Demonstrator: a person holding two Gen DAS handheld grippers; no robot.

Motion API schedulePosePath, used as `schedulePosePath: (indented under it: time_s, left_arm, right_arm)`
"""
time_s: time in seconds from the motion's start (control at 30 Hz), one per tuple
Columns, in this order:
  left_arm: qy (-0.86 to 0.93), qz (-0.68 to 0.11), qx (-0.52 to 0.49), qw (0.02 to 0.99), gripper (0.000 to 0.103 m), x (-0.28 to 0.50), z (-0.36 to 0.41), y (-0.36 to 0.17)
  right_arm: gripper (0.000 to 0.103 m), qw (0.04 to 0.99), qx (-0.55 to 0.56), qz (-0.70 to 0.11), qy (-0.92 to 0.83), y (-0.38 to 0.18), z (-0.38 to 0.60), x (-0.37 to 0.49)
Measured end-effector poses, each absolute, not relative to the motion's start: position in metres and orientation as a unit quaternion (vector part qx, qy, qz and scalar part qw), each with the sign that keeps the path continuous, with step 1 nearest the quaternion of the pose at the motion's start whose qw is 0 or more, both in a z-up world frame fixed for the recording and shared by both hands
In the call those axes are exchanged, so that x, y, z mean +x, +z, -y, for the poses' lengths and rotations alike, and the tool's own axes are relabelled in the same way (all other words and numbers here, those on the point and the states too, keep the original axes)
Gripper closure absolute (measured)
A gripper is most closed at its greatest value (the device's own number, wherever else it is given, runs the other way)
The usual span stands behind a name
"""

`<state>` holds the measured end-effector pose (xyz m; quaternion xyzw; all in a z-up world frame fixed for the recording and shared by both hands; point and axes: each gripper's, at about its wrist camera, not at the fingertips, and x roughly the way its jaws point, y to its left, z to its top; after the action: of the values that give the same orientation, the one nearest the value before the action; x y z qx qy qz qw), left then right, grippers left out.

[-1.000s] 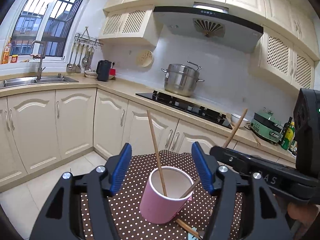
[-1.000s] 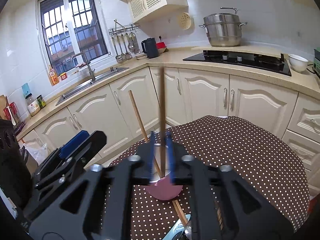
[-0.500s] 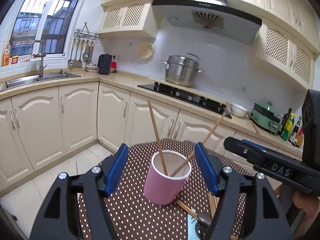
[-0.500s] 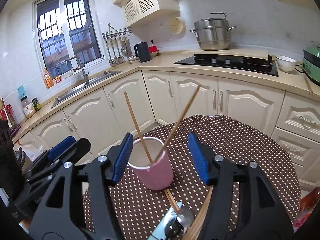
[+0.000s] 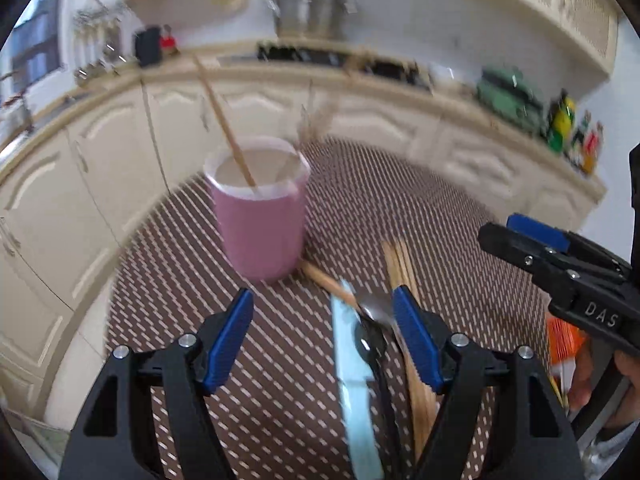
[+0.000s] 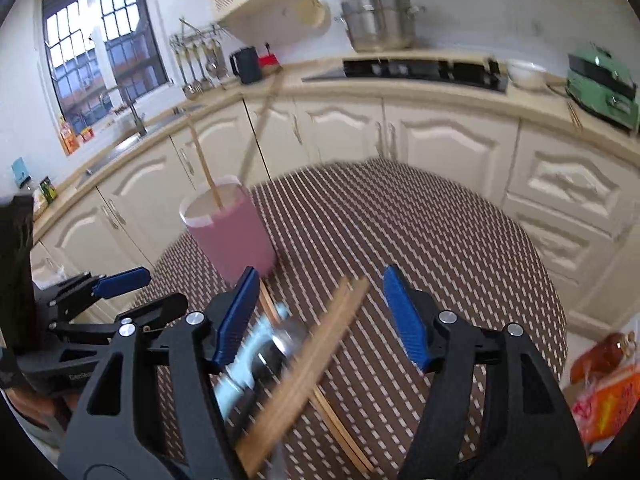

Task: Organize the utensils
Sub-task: 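Move both open tools back down to the chopstick pile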

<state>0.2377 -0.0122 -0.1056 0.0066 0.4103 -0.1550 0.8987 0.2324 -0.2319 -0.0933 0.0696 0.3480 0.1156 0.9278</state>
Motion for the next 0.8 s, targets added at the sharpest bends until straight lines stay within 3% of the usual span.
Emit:
schedulePosePath:
  time_s: [0.27, 0.33, 0.4, 0.47, 0.8]
  left_arm:
    - [-0.206, -0.479, 0.004, 0.853, 0.034, 0.240, 0.046, -0.144]
    - [-0.211, -0.493, 0.002, 0.844, 0.049, 0.242, 0.052, -0.149]
    - [-0.212, -0.512, 0.000, 0.833, 0.053, 0.246, 0.060, -0.159]
    - [-0.211, -0.525, -0.001, 0.824, 0.065, 0.247, 0.064, -0.166]
    - [-0.218, -0.549, 0.003, 0.807, 0.092, 0.250, 0.082, -0.179]
  right_arm:
    - [0.037, 0.909, 0.116, -0.389, 0.097, -0.147, 0.265, 0.211]
    - [0.037, 0.906, 0.125, -0.394, 0.098, -0.155, 0.269, 0.207]
    - [0.037, 0.903, 0.131, -0.397, 0.099, -0.160, 0.272, 0.204]
    - [0.037, 0.901, 0.136, -0.399, 0.102, -0.163, 0.273, 0.202]
    - [0.036, 0.898, 0.141, -0.401, 0.113, -0.169, 0.276, 0.196]
